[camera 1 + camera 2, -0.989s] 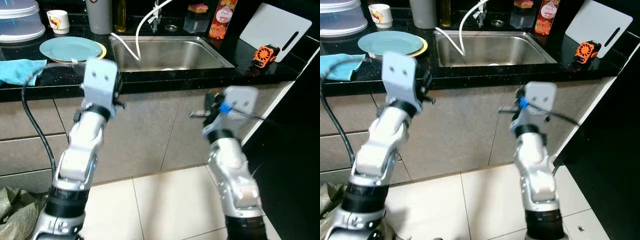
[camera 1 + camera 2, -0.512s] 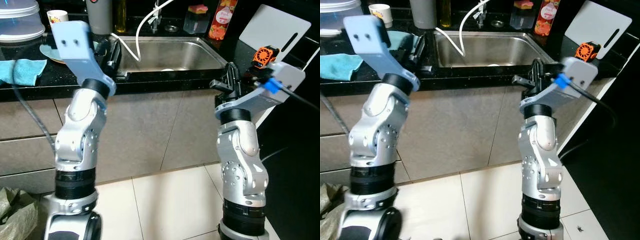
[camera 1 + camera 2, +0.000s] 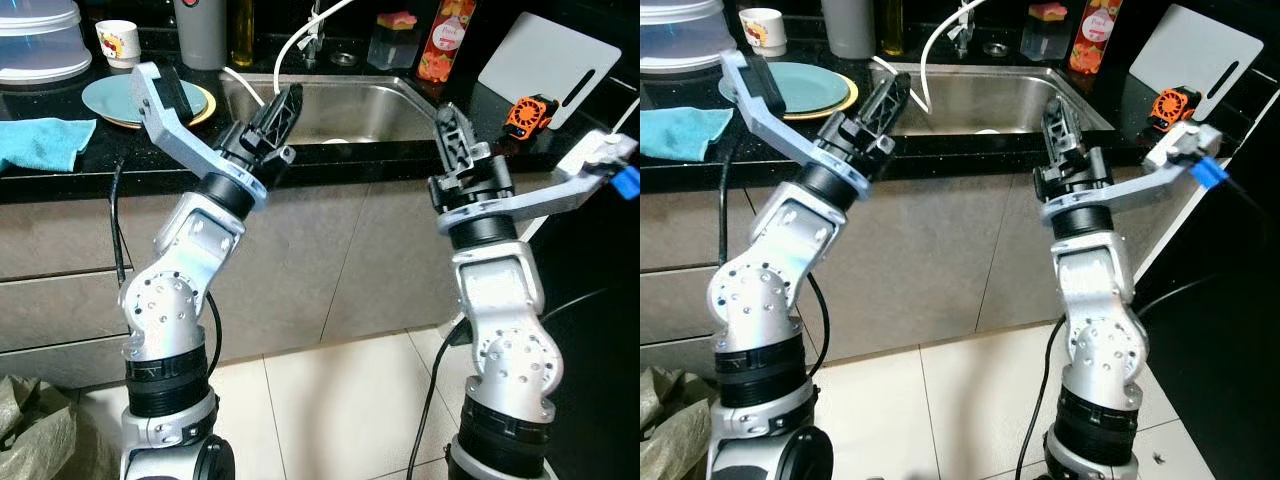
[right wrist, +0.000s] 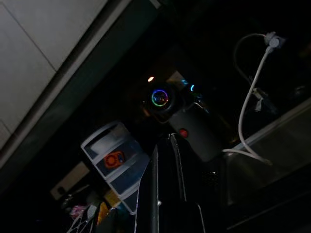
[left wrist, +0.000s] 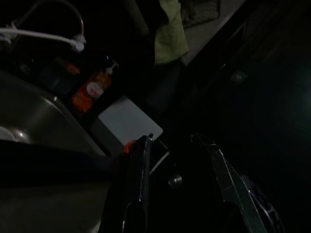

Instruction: Kitchen organization

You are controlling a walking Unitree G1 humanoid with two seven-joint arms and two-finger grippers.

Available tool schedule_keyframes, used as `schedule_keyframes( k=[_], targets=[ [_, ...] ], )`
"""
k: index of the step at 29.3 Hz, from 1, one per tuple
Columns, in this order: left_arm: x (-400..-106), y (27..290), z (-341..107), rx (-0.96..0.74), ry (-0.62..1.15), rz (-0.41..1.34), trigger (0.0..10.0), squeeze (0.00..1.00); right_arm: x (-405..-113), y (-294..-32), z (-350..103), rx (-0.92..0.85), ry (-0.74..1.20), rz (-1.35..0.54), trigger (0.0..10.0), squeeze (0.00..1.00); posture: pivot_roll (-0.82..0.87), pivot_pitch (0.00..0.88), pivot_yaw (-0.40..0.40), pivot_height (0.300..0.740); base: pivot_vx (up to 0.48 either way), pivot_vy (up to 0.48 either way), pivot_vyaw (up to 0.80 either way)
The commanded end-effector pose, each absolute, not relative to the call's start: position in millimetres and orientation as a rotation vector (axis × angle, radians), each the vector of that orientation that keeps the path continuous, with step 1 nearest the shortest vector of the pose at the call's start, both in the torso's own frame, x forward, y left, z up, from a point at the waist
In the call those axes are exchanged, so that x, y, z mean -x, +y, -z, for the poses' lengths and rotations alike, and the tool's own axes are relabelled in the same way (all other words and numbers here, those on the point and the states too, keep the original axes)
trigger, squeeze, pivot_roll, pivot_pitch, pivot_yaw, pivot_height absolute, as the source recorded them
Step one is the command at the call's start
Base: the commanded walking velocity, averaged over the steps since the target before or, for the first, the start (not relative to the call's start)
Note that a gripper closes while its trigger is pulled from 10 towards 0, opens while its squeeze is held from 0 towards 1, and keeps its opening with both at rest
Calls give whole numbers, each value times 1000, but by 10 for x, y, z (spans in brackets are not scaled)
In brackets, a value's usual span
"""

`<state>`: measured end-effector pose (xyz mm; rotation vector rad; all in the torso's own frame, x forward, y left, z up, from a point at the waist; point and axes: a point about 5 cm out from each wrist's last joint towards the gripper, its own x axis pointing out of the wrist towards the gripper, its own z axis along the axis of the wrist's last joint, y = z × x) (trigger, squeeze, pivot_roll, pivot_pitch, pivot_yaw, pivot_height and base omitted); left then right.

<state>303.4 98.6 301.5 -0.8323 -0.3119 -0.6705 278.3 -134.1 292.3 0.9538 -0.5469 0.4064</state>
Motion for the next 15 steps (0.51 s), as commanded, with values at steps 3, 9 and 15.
schedule_keyframes(
  k=[3,9,15],
  targets=[
    [-3017,936,-2985,832,-285,697,10000,0,-2775,-1216,-2930,-1004,-538,-417,10000,0,218,11,-49,740,0,0,0],
    [-2979,918,-2963,809,-257,725,10000,0,-2777,-1231,-2954,-1031,-540,-462,10000,1000,218,4,-54,740,0,0,0],
    [-2959,912,-2944,801,-235,732,10000,0,-2757,-1252,-2958,-1053,-526,-495,10000,494,213,4,-54,740,0,0,0]
  ],
)
